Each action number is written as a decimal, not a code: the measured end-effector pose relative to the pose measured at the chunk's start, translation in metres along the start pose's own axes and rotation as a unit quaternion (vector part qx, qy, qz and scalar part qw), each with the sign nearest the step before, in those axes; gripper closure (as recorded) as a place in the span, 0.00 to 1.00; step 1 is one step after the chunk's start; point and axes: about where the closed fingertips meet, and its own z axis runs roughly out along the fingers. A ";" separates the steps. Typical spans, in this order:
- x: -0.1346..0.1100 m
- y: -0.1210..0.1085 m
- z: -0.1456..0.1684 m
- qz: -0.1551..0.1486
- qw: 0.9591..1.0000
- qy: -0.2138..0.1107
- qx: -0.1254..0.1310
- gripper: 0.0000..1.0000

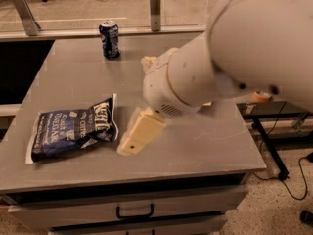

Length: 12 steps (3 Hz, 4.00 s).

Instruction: Move blue chip bag near brown chip bag

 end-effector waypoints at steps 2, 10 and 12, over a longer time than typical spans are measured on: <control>-0.008 0.017 0.084 0.033 0.999 0.016 -0.008 0.00; 0.116 -0.048 -0.018 0.168 0.949 0.133 0.230 0.58; 0.113 -0.050 -0.010 0.168 0.952 0.124 0.224 0.12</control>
Offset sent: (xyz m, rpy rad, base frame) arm 0.0292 0.0821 -0.1018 -0.0005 0.1132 -0.0671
